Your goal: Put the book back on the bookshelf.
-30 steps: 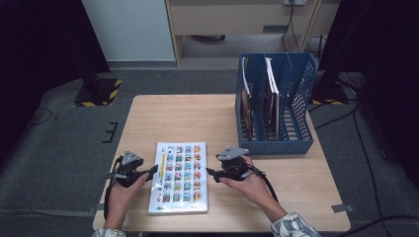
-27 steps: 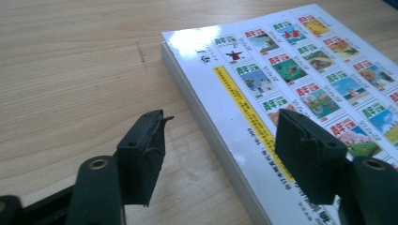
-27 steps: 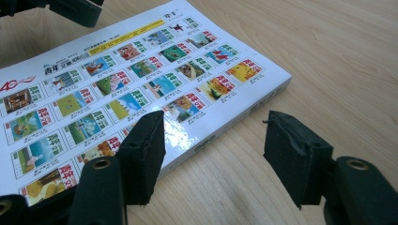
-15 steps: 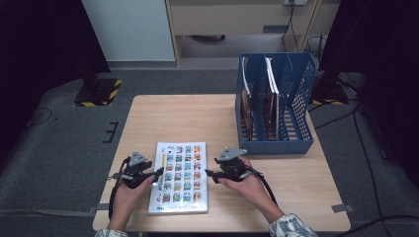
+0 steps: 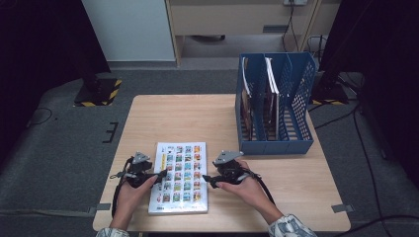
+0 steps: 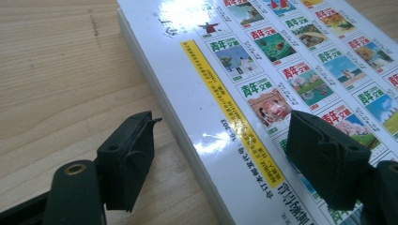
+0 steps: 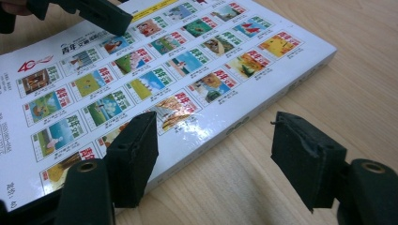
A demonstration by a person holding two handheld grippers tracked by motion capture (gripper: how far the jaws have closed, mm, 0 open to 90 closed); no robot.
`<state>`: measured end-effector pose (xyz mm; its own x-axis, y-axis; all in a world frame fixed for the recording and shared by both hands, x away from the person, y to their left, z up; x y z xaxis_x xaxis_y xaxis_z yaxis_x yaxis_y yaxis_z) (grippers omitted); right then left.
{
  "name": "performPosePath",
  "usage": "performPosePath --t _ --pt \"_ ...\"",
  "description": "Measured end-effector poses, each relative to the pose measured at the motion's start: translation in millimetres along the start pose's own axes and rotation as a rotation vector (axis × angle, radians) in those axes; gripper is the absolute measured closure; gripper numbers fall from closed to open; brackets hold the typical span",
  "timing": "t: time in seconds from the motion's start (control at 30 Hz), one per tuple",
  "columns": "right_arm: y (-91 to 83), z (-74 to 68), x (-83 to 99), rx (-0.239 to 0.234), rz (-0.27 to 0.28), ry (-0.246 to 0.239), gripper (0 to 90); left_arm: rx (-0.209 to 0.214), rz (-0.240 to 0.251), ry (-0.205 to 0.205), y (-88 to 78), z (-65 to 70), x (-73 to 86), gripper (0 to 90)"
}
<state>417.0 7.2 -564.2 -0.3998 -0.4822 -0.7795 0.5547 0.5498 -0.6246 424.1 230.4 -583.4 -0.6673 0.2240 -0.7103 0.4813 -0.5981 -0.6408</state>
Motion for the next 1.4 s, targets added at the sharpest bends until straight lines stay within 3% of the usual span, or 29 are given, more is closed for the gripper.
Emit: performPosePath --t 0.53,1.03,1.4 --pt "14.4 -10.3 9.7 -0.001 -0.058 -0.02 27.3 0.062 0.014 -0.05 6.0 1.3 0.9 22.9" --pt "21.9 -11.8 9.6 -0.017 -0.065 0.046 23.4 0.056 0.008 -0.056 7.6 1.1 -0.7 20.9" --pt "27.1 -19.8 9.2 -0.066 -0.061 0.092 23.6 0.052 0.024 -0.054 10.8 -0.9 -3.1 19.6"
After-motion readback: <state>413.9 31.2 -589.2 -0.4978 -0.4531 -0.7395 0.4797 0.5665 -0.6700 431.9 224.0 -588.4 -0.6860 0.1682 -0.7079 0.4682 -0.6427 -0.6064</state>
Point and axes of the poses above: each handheld gripper's, and its own axes: y roughly forward along the jaws, x roughly out of its underside, z roughly to its right, the point moved 9 cm from there along y, roughly forward along the jaws, and after that the axes turned 13 degrees about x, right-handed, at the moved point
